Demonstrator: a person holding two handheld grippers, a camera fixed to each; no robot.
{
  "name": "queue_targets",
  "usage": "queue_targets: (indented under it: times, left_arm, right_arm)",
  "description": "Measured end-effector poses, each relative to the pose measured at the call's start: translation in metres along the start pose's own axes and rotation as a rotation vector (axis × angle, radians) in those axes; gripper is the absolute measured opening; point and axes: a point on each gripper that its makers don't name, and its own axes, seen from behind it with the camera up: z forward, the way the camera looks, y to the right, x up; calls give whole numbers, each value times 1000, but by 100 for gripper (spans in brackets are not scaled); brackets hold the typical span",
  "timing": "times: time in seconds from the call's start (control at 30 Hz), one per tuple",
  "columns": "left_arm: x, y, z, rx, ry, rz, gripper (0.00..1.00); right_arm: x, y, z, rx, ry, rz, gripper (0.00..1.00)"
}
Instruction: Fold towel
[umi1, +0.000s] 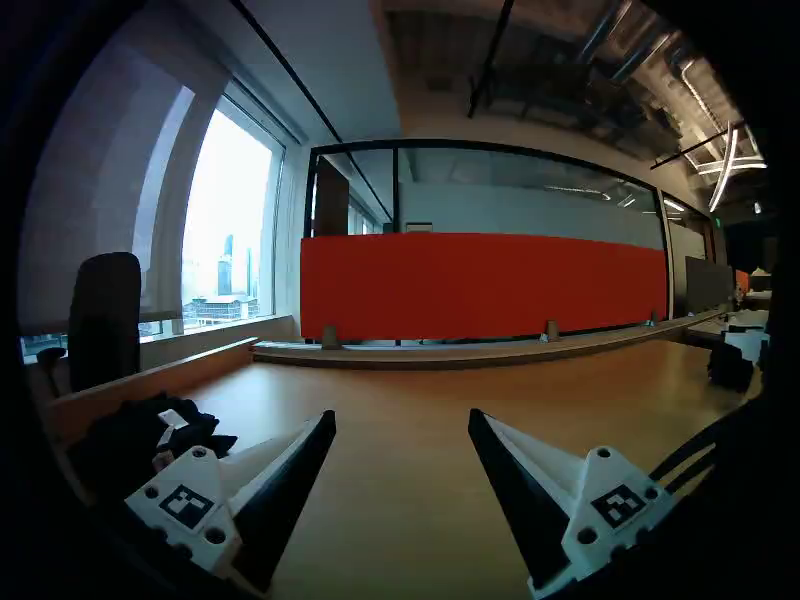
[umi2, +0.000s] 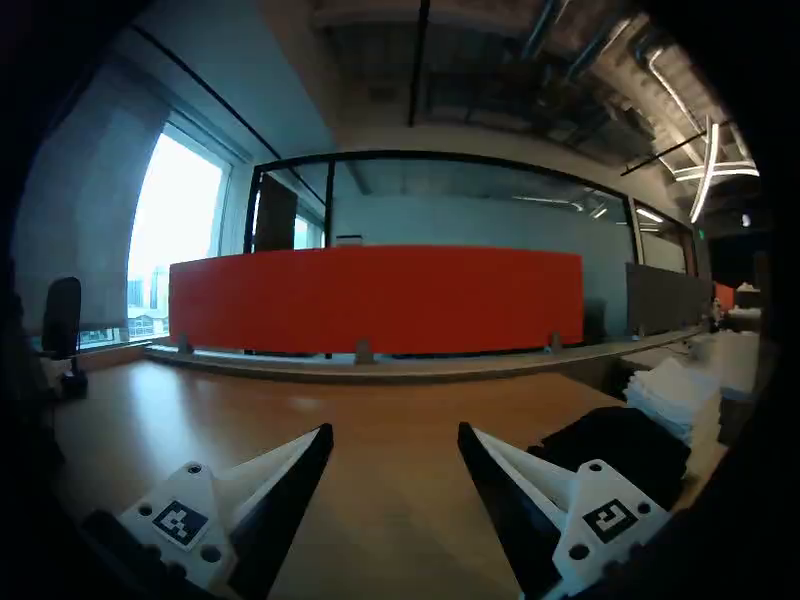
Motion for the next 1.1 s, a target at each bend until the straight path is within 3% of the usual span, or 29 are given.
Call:
queue_targets:
  times: [1.1]
  left_arm:
    - [0,0,0,0,0,0,99]
  right_arm:
    - [1,-4,-5,4,5,-6,97]
